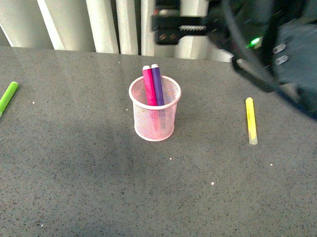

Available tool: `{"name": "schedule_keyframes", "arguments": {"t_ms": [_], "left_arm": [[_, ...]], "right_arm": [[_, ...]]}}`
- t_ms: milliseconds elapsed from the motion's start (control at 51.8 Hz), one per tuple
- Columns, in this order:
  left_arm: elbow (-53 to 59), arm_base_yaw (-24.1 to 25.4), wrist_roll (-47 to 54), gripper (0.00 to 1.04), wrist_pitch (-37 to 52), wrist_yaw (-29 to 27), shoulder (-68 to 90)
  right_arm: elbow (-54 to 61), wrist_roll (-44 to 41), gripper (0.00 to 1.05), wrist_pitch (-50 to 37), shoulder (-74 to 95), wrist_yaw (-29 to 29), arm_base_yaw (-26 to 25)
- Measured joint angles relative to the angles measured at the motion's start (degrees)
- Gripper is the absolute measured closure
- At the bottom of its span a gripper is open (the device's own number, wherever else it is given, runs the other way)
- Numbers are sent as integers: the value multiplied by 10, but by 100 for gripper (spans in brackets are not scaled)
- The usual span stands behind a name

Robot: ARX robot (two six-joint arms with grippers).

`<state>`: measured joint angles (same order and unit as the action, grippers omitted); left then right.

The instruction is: Insert purple and pink pens into pink cup

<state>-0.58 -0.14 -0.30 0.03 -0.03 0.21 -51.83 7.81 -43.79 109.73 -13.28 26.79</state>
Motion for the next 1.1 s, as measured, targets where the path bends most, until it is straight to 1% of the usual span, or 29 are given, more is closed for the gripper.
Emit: {"name": "schedule_keyframes", "arguments": {"t_ms": [39, 116, 348, 386, 425, 444, 483, 560, 599, 715, 831, 850, 1101], "left_arm": [[0, 0, 0, 7, 0, 0, 0], [0, 0, 0, 7, 0, 0, 0], [0, 0, 0, 7, 0, 0, 0], [0, 0, 0, 7, 0, -1, 0], [0, 0, 0, 7, 0, 0, 0], [0, 0, 0, 7, 0, 0, 0], [0, 0, 0, 7, 0, 0, 0], [0, 0, 0, 7, 0, 0, 0], [0, 0, 0, 7, 0, 0, 0], [0, 0, 0, 7, 0, 0, 0], [0, 0, 0, 7, 0, 0, 0], [0, 0, 0, 7, 0, 0, 0], [0, 0, 0, 7, 0, 0, 0]], "right_arm": [[18, 6, 7, 24, -40, -7, -13], [23, 15, 7, 27, -71, -16, -27], [29, 14, 7, 26, -67, -15, -23], [38, 1, 11, -12, -64, -42, -22], [64, -21, 18, -81, -64, -75, -22], [81, -34, 22, -110, -68, -77, -24], [124, -54, 31, -162, -85, -71, -37], [181, -70, 43, -193, -123, -57, -61], [224, -76, 54, -227, -147, -43, -82], [317, -80, 81, -235, -210, -10, -120], [361, -80, 100, -229, -266, 13, -141], [368, -82, 101, -226, -275, 17, -145], [443, -80, 101, -172, -403, 57, -189]]}}
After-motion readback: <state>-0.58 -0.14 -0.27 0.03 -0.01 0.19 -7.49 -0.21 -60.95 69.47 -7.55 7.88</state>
